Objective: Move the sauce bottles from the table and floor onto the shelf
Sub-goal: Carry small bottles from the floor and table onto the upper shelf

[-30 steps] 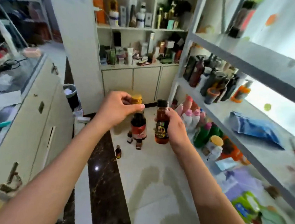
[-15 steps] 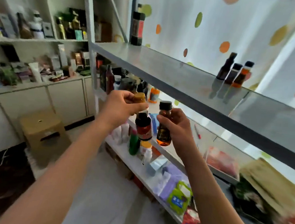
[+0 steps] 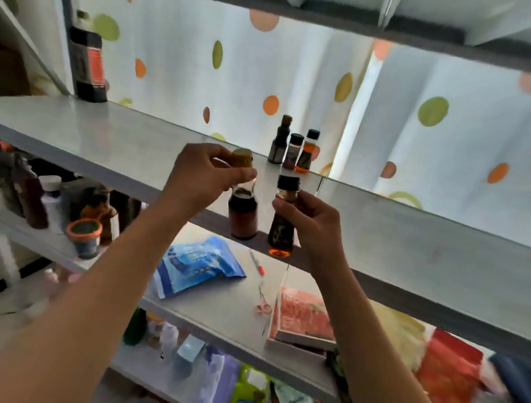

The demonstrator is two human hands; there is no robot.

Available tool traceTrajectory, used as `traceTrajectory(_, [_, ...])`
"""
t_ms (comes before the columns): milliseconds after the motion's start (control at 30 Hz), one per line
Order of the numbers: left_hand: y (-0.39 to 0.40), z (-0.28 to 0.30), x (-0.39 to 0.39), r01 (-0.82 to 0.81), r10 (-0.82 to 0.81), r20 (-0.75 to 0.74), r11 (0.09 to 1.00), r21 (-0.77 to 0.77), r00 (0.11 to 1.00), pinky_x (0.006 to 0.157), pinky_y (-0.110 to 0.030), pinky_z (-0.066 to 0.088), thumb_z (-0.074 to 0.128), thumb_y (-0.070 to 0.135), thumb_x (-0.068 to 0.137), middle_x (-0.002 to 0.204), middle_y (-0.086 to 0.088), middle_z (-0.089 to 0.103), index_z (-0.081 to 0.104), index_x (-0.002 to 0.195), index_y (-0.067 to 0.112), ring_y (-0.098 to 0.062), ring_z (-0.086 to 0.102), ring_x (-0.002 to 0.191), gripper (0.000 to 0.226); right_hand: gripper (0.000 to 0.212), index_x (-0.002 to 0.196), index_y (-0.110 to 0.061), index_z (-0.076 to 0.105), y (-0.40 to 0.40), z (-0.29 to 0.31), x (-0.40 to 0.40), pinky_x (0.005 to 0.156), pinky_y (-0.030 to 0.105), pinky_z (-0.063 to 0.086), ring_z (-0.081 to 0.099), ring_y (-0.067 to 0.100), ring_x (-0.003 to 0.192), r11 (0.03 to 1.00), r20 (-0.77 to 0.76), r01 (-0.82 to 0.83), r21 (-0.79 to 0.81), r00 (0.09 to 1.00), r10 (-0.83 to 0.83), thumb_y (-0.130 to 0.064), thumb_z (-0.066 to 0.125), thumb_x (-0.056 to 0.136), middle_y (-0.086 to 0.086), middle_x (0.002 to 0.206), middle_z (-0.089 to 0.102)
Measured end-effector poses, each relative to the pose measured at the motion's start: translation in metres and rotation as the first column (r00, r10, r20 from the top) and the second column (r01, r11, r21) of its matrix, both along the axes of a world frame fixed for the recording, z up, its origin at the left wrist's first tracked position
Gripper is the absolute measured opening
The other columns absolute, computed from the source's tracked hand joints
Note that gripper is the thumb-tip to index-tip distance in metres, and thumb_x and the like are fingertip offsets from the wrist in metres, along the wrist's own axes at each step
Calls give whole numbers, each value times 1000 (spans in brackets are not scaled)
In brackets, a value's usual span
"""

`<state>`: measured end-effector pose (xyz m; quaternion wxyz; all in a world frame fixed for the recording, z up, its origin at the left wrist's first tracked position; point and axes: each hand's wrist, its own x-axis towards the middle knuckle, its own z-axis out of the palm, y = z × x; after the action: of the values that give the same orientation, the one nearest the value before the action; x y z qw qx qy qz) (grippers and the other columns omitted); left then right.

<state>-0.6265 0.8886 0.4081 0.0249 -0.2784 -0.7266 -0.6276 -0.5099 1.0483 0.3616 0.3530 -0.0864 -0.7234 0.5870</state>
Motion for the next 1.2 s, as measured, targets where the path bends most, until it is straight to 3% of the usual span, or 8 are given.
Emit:
traceTrajectory(167, [46,19,-49,104,-104,-60,994,11,993,78,-41,59,87,33,66,78,0,72,61,109,13,-16,71,72,53,16,101,-9,76,32,17,-33,77,25,50,67,8,80,988,-31,150,24,988,-149,-17,75,86,-4,84,74])
traceTrajectory(400, [105,27,-136,151,-158,-123,987,-63,980,86,-38,52,84,38,68,77,5,71,48,126,18,-16,68,84,71,15,97,-20,78,79,39,-104,70,22,53,69,8,80,920,-16,392,2,920,-392,-23,78,83,-3,86,75])
traceTrajectory(533, [138,29,-184,146,-166,-167,982,-122,972,78,-34,47,83,38,70,76,9,69,48,115,19,-14,65,86,60,12,91,-14,78,108,44,-145,70,25,56,69,8,73,902,45,426,68,902,-429,-19,80,80,-5,75,73])
traceTrajectory(700, [176,27,-231,148,-185,-225,974,-173,957,61,-25,41,81,37,71,77,6,69,46,104,19,-10,63,78,52,23,94,-15,78,138,36,-184,69,21,50,68,9,77,845,135,490,214,842,-522,-26,83,75,-3,85,75])
traceTrajectory(800, [193,28,-247,143,-184,-212,971,-192,960,57,-21,37,80,37,72,80,4,70,45,103,18,-7,60,76,51,16,87,-22,76,150,34,-201,77,30,57,69,10,81,844,170,486,227,834,-525,-28,84,75,-4,86,73])
traceTrajectory(1000, [215,24,-265,139,-180,-175,965,-224,968,59,-23,38,82,35,72,79,3,68,45,102,16,-8,60,75,51,16,83,-33,74,172,36,-221,80,43,61,72,9,80,867,187,451,211,852,-489,-30,85,73,-8,82,74])
traceTrajectory(1100, [222,26,-274,147,-181,-126,959,-242,975,70,-32,47,84,37,70,80,3,68,46,101,15,-18,66,80,53,17,89,-28,75,180,38,-224,81,40,60,70,6,79,861,181,457,223,848,-498,-30,84,75,-10,81,72])
traceTrajectory(1200, [227,24,-276,142,-174,-112,959,-245,978,67,-31,45,84,35,71,81,2,67,46,101,15,-17,65,79,52,16,90,-25,74,185,39,-227,78,32,59,65,0,74,862,189,448,236,849,-493,-26,83,77,-16,77,68])
